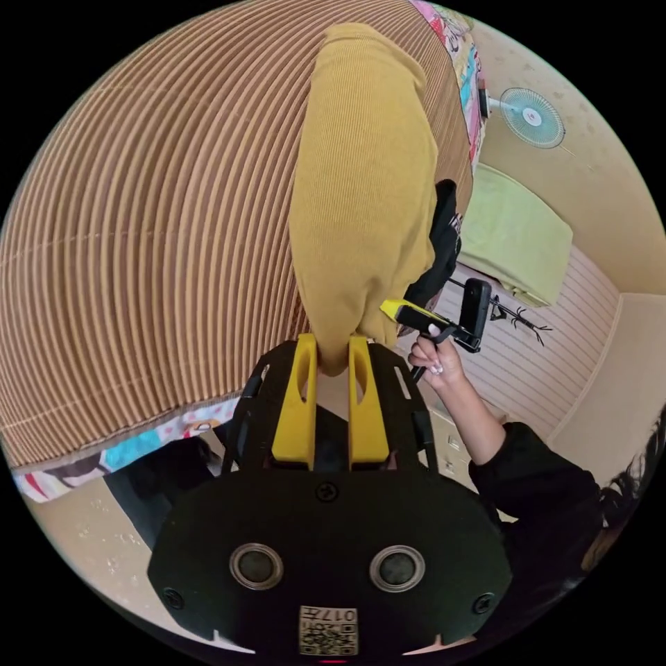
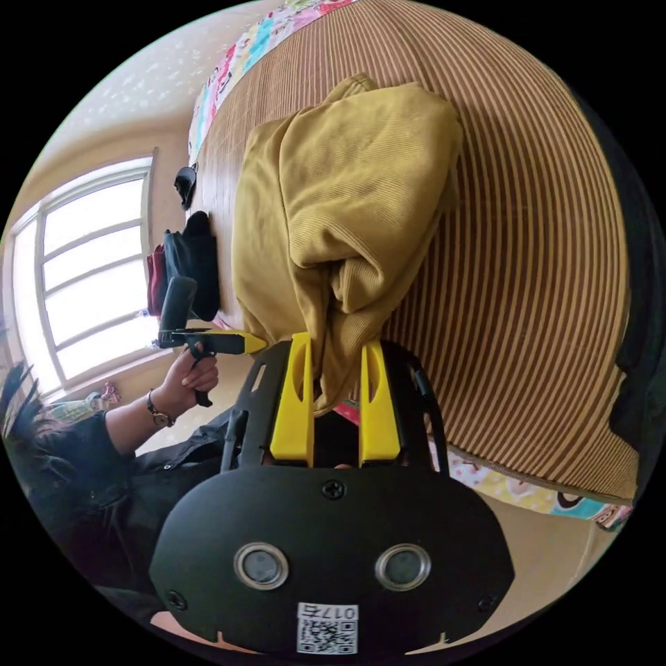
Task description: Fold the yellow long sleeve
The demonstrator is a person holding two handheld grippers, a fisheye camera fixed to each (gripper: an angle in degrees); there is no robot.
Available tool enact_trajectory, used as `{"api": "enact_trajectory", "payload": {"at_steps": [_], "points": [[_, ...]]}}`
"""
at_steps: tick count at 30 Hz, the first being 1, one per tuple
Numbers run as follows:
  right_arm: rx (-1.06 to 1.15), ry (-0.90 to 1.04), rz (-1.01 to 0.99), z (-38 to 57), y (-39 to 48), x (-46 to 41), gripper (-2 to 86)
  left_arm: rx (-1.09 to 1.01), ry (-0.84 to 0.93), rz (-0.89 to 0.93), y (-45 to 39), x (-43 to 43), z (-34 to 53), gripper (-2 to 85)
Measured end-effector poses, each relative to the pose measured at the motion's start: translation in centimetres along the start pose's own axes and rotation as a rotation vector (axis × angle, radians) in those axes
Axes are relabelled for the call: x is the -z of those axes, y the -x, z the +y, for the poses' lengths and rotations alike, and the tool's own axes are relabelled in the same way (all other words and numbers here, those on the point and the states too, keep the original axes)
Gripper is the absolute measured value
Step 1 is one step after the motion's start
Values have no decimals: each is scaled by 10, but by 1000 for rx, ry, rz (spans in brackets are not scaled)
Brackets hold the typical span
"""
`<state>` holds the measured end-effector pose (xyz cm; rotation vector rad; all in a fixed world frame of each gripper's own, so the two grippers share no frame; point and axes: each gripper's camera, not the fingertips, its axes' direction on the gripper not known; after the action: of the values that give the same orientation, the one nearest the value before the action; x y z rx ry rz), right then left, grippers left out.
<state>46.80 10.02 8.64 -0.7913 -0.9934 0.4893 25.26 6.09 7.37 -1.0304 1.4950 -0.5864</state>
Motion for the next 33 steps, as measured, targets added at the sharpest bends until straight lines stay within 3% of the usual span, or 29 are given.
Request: {"api": "enact_trajectory", "payload": {"at_steps": [7, 14, 21, 24, 26, 28, 30, 33], "points": [[194, -74, -336, 14, 80, -59, 68, -84, -246, 50, 2, 140, 107, 65], [433, -152, -345, -28, 237, -114, 63, -231, -468, -62, -37, 287, 193, 64], [681, -225, -384, -38, 404, -180, 66, -386, -733, -159, -59, 415, 338, 64], [716, -199, -300, -32, 448, -232, 74, -284, -781, -252, -31, 424, 391, 68], [632, -104, -194, -37, 459, -272, 82, -136, -785, -350, 0, 416, 414, 77], [486, 31, 37, -42, 456, -317, 83, 53, -780, -501, 45, 389, 439, 88], [463, 83, 108, -34, 450, -329, 70, 143, -794, -566, 71, 364, 457, 89], [420, 142, 113, -19, 430, -322, 48, 144, -842, -516, 93, 325, 478, 87]]}}
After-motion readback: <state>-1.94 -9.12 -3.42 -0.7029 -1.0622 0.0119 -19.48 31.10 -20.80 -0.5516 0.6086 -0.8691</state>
